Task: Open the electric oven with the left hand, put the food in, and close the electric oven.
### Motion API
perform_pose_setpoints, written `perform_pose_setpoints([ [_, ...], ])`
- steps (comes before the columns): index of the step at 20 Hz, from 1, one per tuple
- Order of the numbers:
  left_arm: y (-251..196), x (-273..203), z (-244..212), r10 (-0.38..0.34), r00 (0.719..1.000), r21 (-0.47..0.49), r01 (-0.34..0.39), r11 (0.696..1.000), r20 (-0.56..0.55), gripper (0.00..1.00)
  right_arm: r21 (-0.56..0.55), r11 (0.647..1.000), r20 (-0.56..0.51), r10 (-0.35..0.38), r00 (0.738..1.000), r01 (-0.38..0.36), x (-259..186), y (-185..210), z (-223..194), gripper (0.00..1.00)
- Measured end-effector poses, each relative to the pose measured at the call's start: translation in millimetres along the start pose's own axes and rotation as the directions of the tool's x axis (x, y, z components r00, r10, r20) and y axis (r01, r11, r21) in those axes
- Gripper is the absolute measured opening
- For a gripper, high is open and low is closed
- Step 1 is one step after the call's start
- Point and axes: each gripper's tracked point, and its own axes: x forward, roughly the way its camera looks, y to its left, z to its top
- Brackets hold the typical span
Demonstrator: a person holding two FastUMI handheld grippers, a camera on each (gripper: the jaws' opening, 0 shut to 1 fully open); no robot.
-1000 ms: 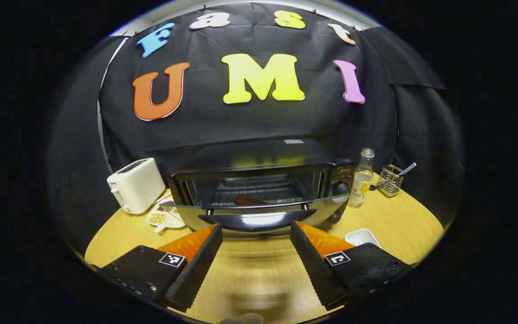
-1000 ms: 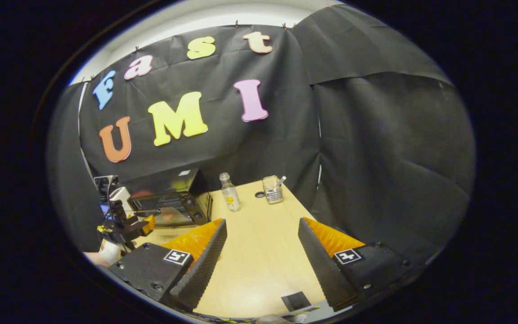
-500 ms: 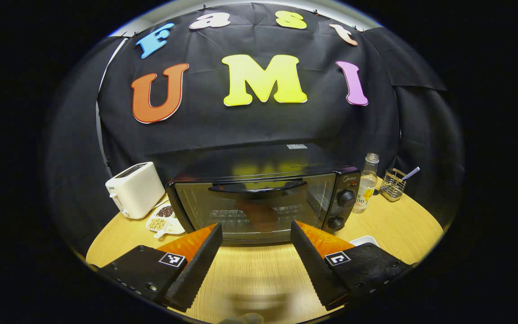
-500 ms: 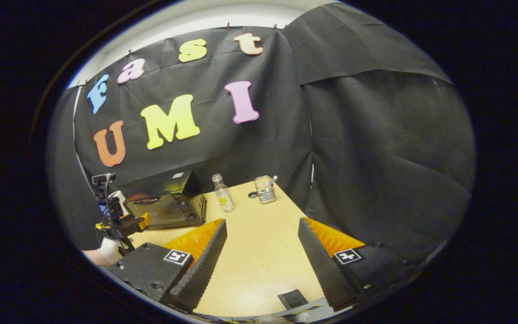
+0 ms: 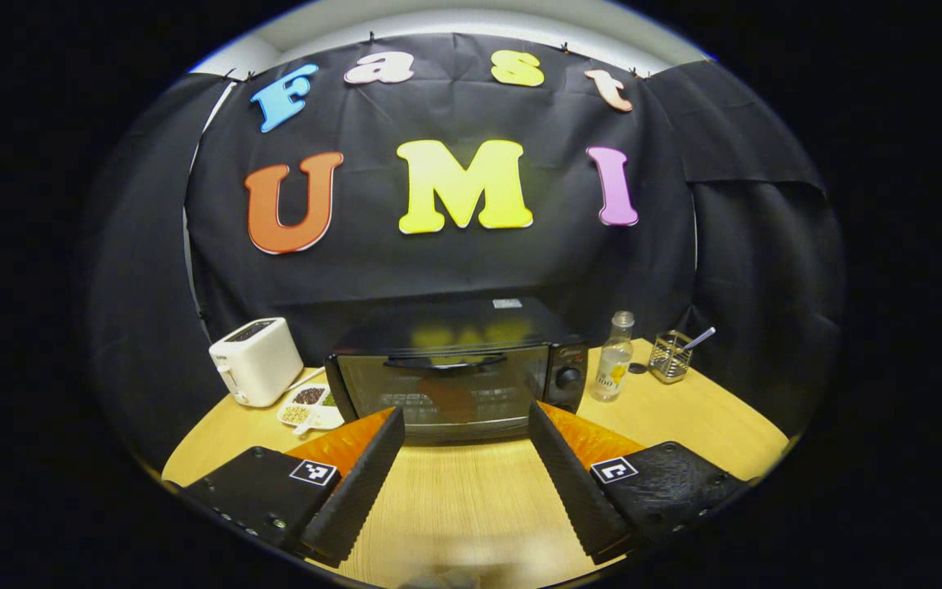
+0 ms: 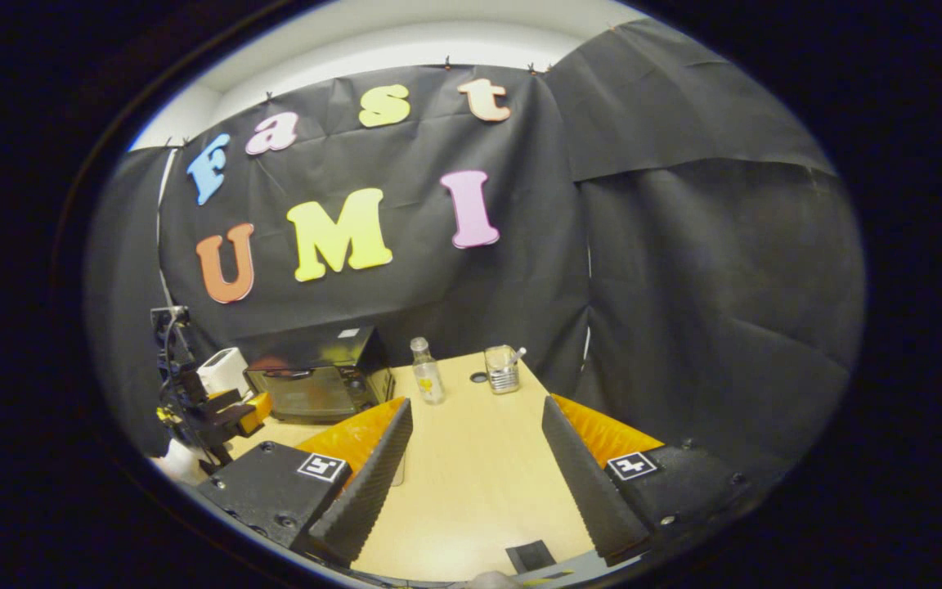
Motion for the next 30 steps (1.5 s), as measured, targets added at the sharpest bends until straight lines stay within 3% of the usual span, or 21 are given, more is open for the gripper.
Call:
perform_pose_setpoints([
  [1, -2, -19, 11, 0.005, 1.000, -0.003, -0.005, 1.000, 0.024, 0.97, -0.014, 1.000, 0.012, 0.019, 1.000, -0.019, -4, 0, 4, 1.00],
  [7, -6, -143, 61, 0.104, 0.987, -0.048, -0.099, 0.994, 0.123, 1.00, -0.087, 0.986, 0.055, 0.149, 0.987, -0.143, -32, -6, 19, 0.96],
  [11, -9, -224, 65, 0.181, 0.973, -0.037, -0.178, 0.983, 0.141, 0.96, -0.120, 0.973, 0.095, 0.206, 0.974, -0.195, -54, -18, 24, 1.00],
  [14, -9, -271, 64, 0.239, 0.961, -0.043, -0.236, 0.971, 0.141, 0.96, -0.127, 0.968, 0.120, 0.234, 0.965, -0.219, -67, -22, 17, 0.96],
  [15, -10, -282, 62, 0.249, 0.959, -0.031, -0.247, 0.969, 0.135, 0.96, -0.134, 0.967, 0.116, 0.234, 0.965, -0.218, -69, -23, 13, 1.00],
  [17, -13, -298, 64, 0.254, 0.957, -0.022, -0.253, 0.967, 0.142, 0.96, -0.134, 0.963, 0.104, 0.250, 0.963, -0.236, -78, -20, 6, 0.96],
  [18, -15, -303, 65, 0.250, 0.958, -0.025, -0.249, 0.968, 0.143, 1.00, -0.130, 0.962, 0.094, 0.254, 0.963, -0.241, -80, -19, 2, 1.00],
  [19, -14, -306, 64, 0.250, 0.958, -0.027, -0.249, 0.968, 0.139, 0.96, -0.125, 0.962, 0.089, 0.255, 0.963, -0.244, -82, -17, 0, 0.96],
  [29, -3, -313, 79, 0.170, 0.970, -0.019, -0.169, 0.985, 0.174, 0.96, -0.140, 0.972, 0.119, 0.207, 0.971, -0.190, -118, 1, 5, 1.00],
  [30, 2, -315, 80, 0.170, 0.969, -0.017, -0.169, 0.985, 0.178, 1.00, -0.147, 0.972, 0.118, 0.200, 0.973, -0.182, -122, 0, 2, 1.00],
])
